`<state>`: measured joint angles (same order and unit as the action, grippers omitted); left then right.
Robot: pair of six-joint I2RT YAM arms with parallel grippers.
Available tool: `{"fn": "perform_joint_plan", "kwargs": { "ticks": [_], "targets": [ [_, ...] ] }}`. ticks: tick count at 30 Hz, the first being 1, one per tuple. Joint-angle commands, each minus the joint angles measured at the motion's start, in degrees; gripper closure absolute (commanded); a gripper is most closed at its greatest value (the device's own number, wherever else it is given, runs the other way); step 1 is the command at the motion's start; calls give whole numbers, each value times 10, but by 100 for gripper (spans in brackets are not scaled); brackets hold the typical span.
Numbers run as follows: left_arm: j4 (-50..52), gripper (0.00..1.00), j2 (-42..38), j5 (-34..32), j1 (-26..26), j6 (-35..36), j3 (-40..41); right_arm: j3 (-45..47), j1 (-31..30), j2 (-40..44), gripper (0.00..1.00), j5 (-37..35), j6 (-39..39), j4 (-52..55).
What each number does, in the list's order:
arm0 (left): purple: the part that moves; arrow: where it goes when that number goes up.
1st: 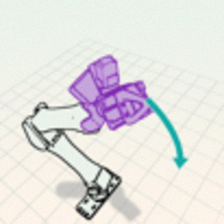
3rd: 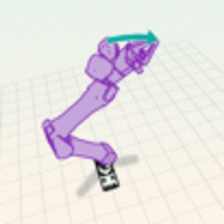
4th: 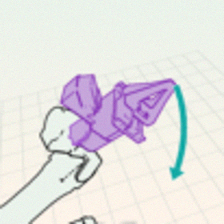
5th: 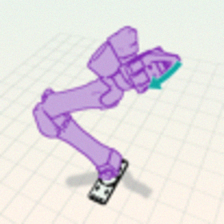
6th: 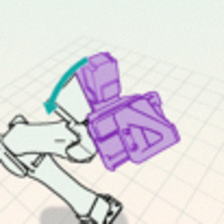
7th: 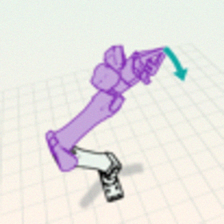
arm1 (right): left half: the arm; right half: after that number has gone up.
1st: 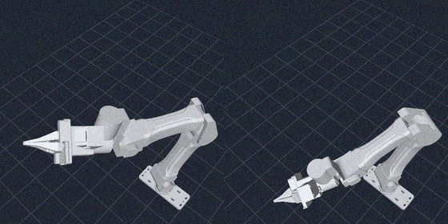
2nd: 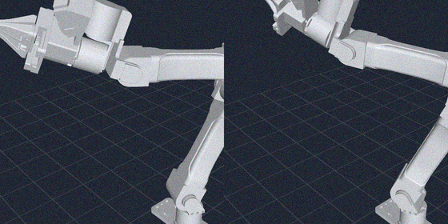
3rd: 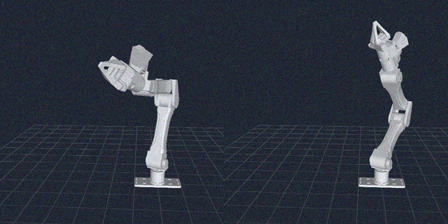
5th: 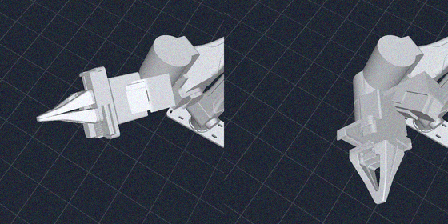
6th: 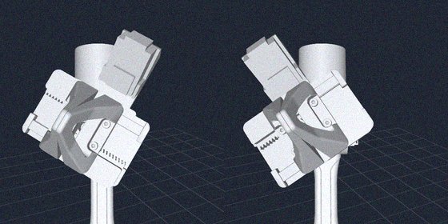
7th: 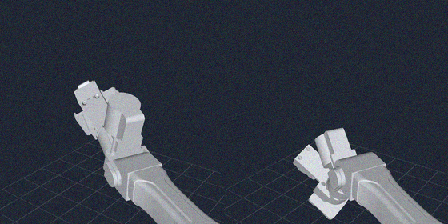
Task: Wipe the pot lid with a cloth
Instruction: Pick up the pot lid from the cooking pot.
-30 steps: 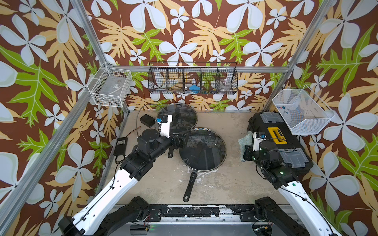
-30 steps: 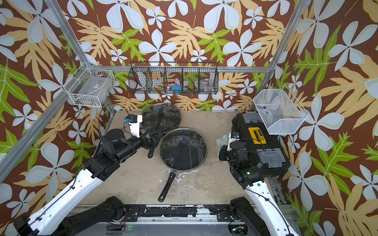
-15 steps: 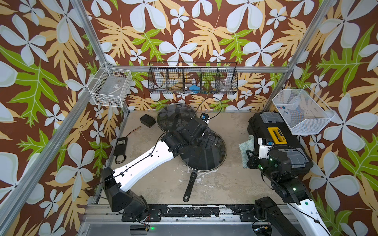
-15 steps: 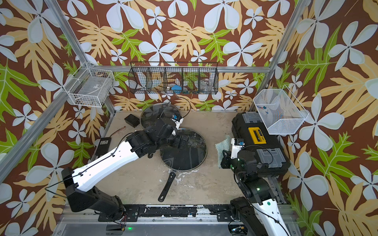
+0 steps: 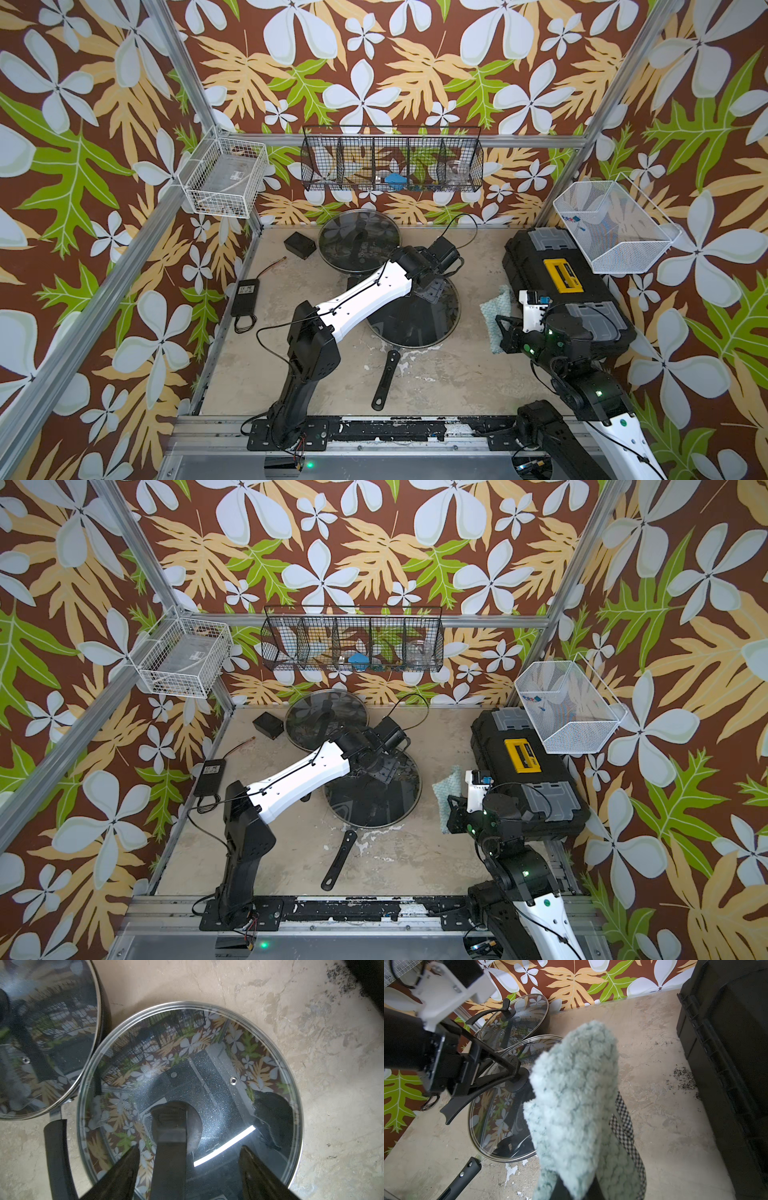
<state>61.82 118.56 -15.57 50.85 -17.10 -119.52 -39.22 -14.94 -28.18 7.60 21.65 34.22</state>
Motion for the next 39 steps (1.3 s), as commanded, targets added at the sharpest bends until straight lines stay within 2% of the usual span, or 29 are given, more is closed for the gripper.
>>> {"fn": "perform_joint_plan", "kwargs": {
  "ticks": [1,4,10,16,26,33,36,39],
  "targets": [
    [47,27,18,38,-18,-23,-19,2,0,4,100,-1,0,-5],
    [56,26,28,43,-38,-32,-19,5,0,7,100,-6,0,-6],
    [43,28,44,81,-43,-17,-12,9,0,5,100,-8,-3,-14],
    [43,48,55,82,-46,-11,0,11,0,9,100,-18,-1,-13],
    [42,47,72,75,-60,-4,-1,13,0,12,100,-28,2,-12],
    [44,61,53,84,-62,2,17,13,0,14,100,-36,5,-10],
    [46,57,35,77,-62,4,28,13,0,14,100,-36,5,-11],
    [46,57,31,76,-62,8,35,14,0,14,100,-37,6,-11]
  ]
}}
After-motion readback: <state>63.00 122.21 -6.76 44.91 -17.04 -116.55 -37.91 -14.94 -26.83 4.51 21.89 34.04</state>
